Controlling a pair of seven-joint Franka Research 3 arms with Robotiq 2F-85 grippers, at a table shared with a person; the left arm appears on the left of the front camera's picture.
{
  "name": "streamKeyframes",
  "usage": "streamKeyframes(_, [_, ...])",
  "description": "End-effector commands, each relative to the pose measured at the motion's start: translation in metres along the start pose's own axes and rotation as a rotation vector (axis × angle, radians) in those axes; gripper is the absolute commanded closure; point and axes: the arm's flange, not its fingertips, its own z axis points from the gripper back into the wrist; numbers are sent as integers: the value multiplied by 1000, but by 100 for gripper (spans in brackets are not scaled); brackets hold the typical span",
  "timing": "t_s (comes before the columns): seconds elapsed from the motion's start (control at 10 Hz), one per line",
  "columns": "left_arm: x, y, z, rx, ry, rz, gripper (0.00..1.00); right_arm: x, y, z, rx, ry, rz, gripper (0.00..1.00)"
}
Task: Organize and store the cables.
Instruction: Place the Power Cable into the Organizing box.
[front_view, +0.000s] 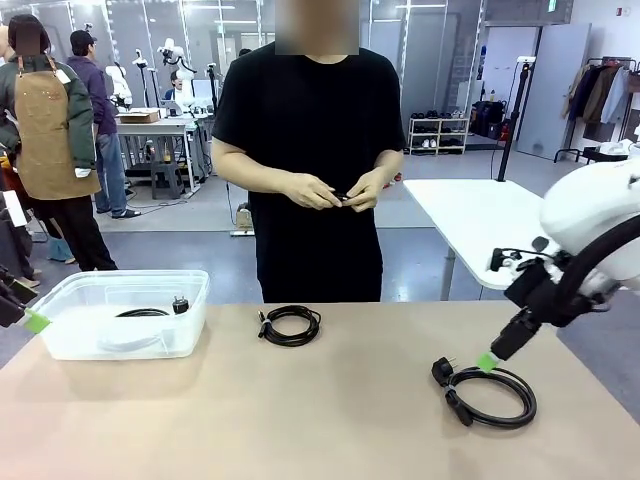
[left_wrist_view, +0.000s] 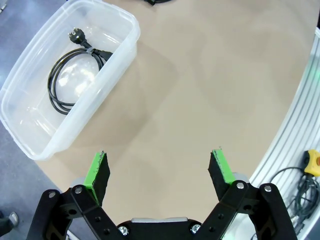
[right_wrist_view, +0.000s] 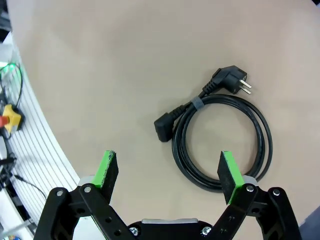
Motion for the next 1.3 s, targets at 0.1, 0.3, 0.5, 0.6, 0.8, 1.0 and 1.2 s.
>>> streamKeyframes(0.1, [0,3,-1,4,-15,-12,0,28,-5,-21,-20,29,-111,0])
streamKeyframes(0.3, [0,3,-1,4,-15,-12,0,44,-5,-33,-17,127,-238,0])
streamKeyframes(0.5, [0,3,-1,4,-15,-12,0,58,-3,-48,-58,194,-372,0])
streamKeyframes(0.6, [0,3,-1,4,-15,-12,0,65,-3,-59,-109,240,-450,0])
streamKeyframes(0.8, [0,3,-1,4,-15,-12,0,73,-7,-79,-158,289,-493,0])
streamKeyframes(1.0, [0,3,-1,4,-15,-12,0,76,-11,-98,-187,311,-547,0])
streamKeyframes(1.2, [0,3,-1,4,-15,-12,0,72,-12,-120,-275,330,-550,0])
